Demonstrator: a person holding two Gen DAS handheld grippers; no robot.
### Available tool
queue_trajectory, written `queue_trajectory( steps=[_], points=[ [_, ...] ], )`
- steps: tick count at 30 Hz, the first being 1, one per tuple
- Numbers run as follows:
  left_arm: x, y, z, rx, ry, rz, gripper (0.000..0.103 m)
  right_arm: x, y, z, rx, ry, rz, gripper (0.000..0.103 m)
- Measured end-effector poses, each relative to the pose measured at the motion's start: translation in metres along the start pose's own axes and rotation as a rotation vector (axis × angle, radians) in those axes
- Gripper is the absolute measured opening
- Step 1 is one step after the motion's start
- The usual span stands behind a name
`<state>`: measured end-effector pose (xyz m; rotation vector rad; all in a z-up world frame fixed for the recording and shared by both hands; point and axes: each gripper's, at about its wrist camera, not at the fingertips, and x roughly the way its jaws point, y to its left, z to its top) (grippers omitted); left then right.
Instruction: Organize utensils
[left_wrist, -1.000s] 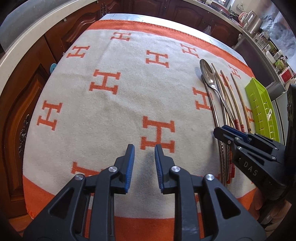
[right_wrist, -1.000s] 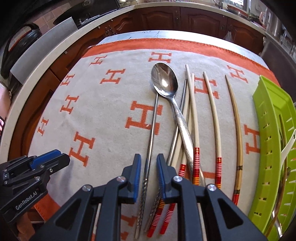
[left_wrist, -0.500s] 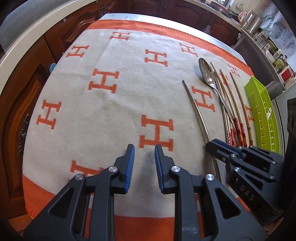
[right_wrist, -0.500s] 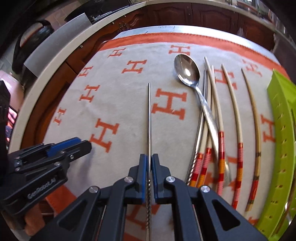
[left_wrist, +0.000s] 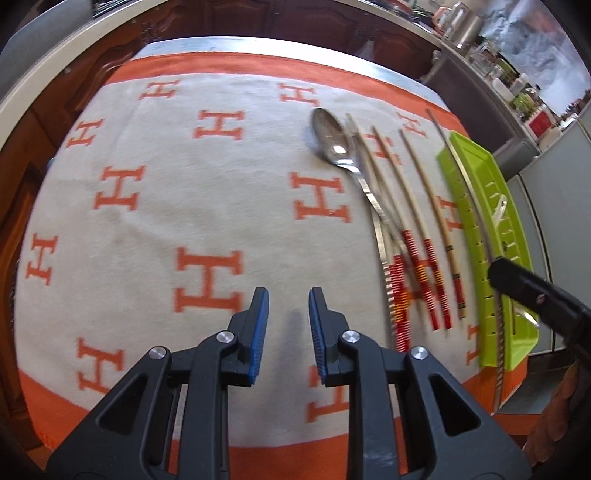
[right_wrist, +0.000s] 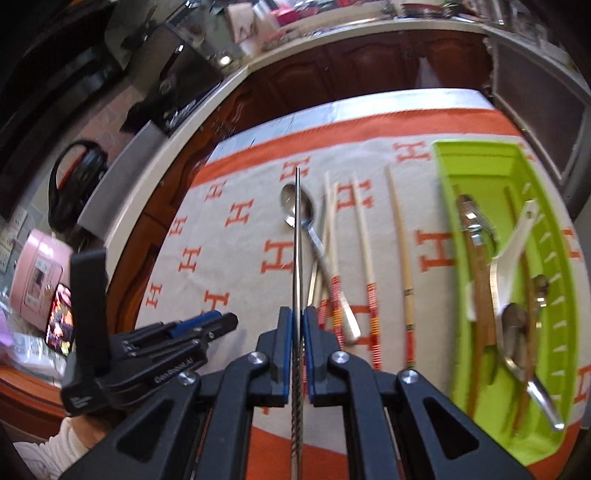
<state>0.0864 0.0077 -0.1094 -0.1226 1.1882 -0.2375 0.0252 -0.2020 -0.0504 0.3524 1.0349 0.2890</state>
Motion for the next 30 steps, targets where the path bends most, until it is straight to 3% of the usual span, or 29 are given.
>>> queue_trajectory(
  steps=[8,13,18,24,30],
  points=[
    [0.032,-0.045,0.013,0.05,0.016,-0.064,0.019,-0.034,-0.058,0.007,0.124,-0.1,-0.054,0.006],
    [0.041,-0.059,0.017,0.08,-0.008,-0.017,0.019,-0.039,-0.086,0.002,0.178,-0.115,-0.062,0.006],
    [0.044,-0.066,0.021,0.096,-0.008,0.002,0.019,-0.04,-0.1,-0.001,0.203,-0.127,-0.066,0.006],
    [0.037,-0.062,0.025,0.048,-0.017,-0.02,0.019,-0.042,-0.105,-0.002,0.207,-0.14,-0.061,0.006],
    [0.044,-0.071,0.024,0.077,0.003,0.01,0.019,-0.043,-0.106,-0.003,0.21,-0.142,-0.061,0.006]
  ],
)
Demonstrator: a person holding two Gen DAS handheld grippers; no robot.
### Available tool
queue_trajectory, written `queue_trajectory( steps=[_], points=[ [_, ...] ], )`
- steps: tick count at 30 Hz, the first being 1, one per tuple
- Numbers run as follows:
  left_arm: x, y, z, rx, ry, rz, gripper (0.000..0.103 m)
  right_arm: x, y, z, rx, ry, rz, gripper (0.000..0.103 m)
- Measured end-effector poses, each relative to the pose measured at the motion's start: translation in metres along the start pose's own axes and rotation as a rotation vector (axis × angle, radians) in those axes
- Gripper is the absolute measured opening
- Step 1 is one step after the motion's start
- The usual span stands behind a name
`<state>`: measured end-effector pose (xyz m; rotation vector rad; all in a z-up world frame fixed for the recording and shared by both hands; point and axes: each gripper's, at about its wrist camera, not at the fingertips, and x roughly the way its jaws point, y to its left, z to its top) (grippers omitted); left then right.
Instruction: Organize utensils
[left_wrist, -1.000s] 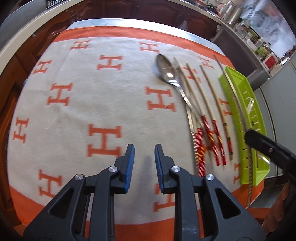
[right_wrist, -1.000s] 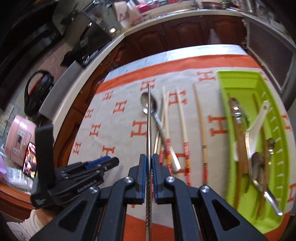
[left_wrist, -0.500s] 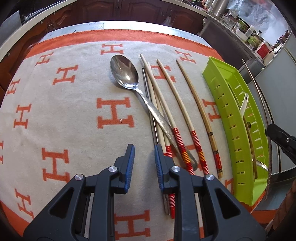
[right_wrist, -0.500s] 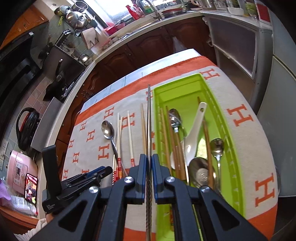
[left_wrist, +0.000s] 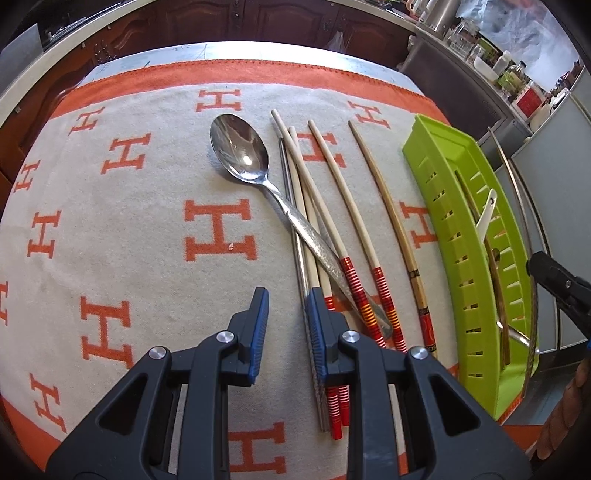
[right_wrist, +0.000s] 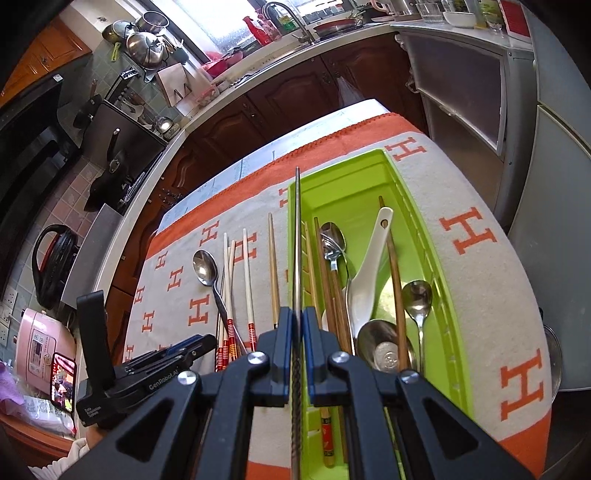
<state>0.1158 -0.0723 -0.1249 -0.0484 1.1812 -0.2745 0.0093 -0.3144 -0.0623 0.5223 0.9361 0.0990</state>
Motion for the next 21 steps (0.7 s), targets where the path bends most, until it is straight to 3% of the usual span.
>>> queue_trajectory(
  steps=[16,17,18,21],
  points=[
    [0.017,-0.02,0.01,0.073,-0.055,0.171,0.02,-0.001,-0.008,-0.001,-0.005,-0.012,-0.033,0.006],
    [0.018,-0.02,0.011,0.075,-0.055,0.173,0.017,-0.001,-0.008,-0.001,-0.004,-0.013,-0.037,0.006],
    [0.018,-0.021,0.012,0.078,-0.056,0.17,0.004,-0.001,-0.008,-0.001,-0.004,-0.014,-0.041,0.006],
    [0.016,-0.016,0.011,0.062,-0.052,0.164,0.004,0.0,-0.009,-0.001,-0.009,-0.009,-0.049,0.006]
  ],
)
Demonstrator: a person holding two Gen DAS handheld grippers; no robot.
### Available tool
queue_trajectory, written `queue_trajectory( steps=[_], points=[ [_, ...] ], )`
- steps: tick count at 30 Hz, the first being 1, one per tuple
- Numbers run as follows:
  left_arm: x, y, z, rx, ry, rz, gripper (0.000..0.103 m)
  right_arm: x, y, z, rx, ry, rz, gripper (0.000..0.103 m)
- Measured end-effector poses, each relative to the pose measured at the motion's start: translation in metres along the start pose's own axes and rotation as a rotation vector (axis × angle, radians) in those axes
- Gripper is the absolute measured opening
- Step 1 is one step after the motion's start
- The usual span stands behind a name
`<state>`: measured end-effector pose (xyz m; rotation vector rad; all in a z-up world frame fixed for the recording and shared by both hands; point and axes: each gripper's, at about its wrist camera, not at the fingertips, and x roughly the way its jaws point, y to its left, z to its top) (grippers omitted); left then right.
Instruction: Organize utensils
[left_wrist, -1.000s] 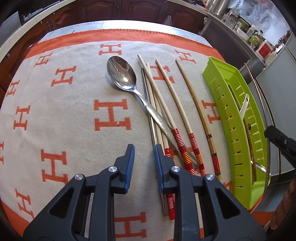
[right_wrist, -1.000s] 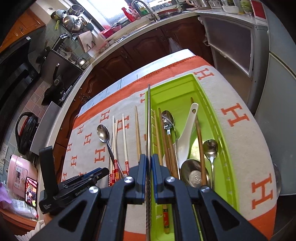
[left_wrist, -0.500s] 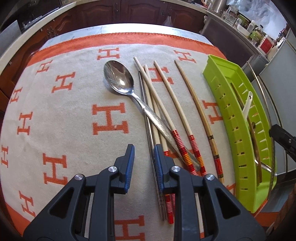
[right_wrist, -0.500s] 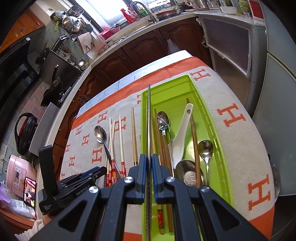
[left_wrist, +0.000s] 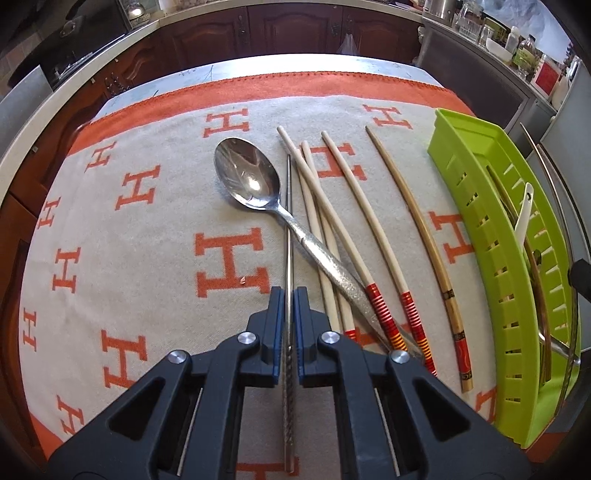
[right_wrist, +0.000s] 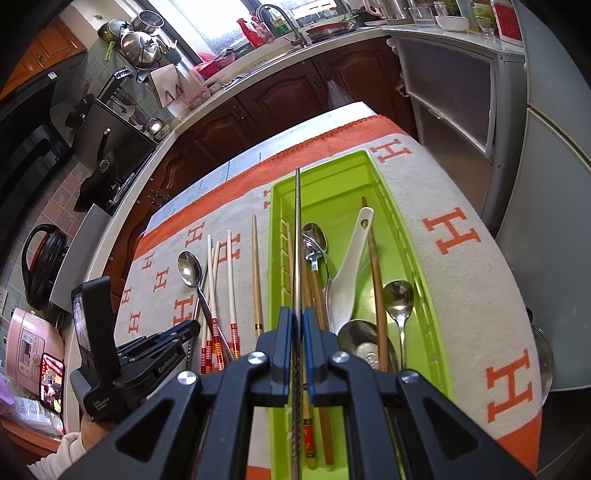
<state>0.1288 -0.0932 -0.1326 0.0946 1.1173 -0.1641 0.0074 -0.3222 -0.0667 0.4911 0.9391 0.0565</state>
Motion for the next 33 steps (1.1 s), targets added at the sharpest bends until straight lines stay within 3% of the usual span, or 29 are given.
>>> queue_trajectory(
  steps=[14,20,26,33],
  points=[
    [-0.02,0.068,-0.036,-0.168,0.036,-0.067,0.003,0.03,0.008,-0.002,-0.049,0.127,-0.041,0.007],
    [-0.023,0.095,-0.037,-0.259,0.025,-0.06,0.003,0.023,0.014,-0.002,-0.063,0.108,-0.029,0.007],
    [-0.028,0.103,-0.038,-0.258,0.027,-0.044,0.003,0.012,0.038,-0.002,-0.13,0.074,0.003,0.007],
    [-0.03,0.119,-0.057,-0.272,0.037,-0.048,0.003,0.036,0.097,-0.011,-0.279,0.147,0.077,0.007]
  ],
)
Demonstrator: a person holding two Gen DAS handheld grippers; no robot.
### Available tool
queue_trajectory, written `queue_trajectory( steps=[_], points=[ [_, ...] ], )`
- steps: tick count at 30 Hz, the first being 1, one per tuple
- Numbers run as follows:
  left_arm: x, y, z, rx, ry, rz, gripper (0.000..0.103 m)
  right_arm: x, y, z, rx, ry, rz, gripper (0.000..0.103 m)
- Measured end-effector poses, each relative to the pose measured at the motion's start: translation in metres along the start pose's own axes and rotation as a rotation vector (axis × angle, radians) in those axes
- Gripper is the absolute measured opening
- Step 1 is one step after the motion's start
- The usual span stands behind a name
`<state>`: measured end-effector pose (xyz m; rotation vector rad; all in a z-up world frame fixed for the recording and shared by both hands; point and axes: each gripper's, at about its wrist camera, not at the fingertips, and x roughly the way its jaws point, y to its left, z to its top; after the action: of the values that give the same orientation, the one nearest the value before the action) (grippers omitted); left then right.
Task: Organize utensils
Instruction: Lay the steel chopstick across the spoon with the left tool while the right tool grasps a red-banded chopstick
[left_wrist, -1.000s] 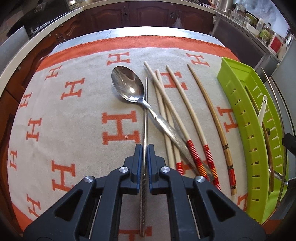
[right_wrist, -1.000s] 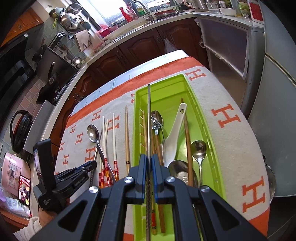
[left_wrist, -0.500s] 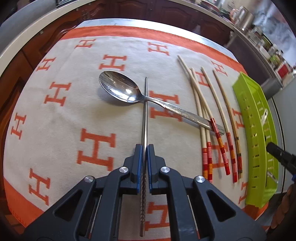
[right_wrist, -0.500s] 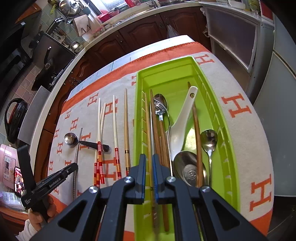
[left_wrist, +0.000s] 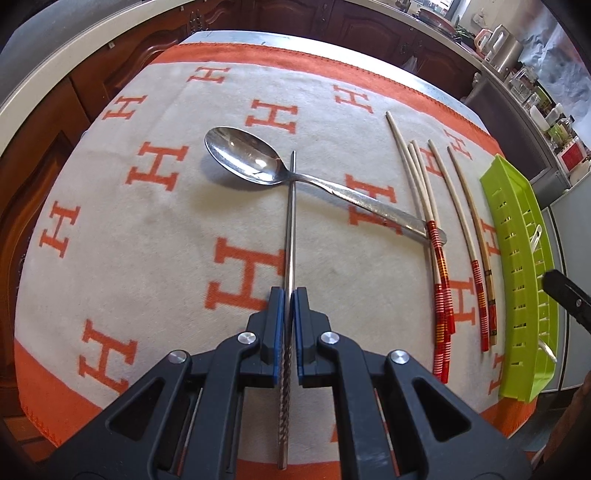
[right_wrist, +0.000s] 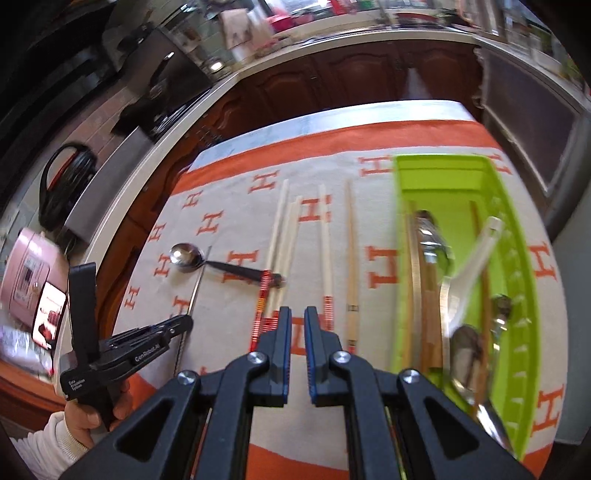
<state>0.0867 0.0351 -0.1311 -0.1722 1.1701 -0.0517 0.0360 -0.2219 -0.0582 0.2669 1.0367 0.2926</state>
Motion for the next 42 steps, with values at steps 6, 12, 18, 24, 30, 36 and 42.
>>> queue_trajectory(
  steps=[6,12,18,24,30,36,42],
  points=[
    [-0.004,0.018,-0.003,-0.02,-0.006,0.004,0.004,0.04,0.036,0.017,-0.042,0.06,0.042,0.007],
    [-0.004,0.026,-0.002,-0.006,-0.008,0.004,0.004,0.086,0.037,0.039,0.018,0.096,-0.026,0.007],
    [-0.005,0.029,-0.002,-0.006,-0.011,-0.018,0.004,0.122,0.041,0.052,0.039,0.13,-0.08,0.008],
    [-0.005,0.031,-0.002,-0.009,-0.015,-0.033,0.004,0.138,0.059,0.053,-0.02,0.121,-0.178,0.02],
    [-0.004,0.032,-0.002,-0.021,-0.016,-0.038,0.004,0.143,0.072,0.051,-0.098,0.107,-0.276,0.017],
    [-0.004,0.034,0.0,-0.029,-0.01,-0.051,0.005,0.135,0.061,0.048,-0.068,0.105,-0.265,0.005],
    [-0.004,0.033,0.001,-0.018,-0.003,-0.04,0.005,0.109,0.048,0.043,-0.017,0.073,-0.208,0.005]
  ],
)
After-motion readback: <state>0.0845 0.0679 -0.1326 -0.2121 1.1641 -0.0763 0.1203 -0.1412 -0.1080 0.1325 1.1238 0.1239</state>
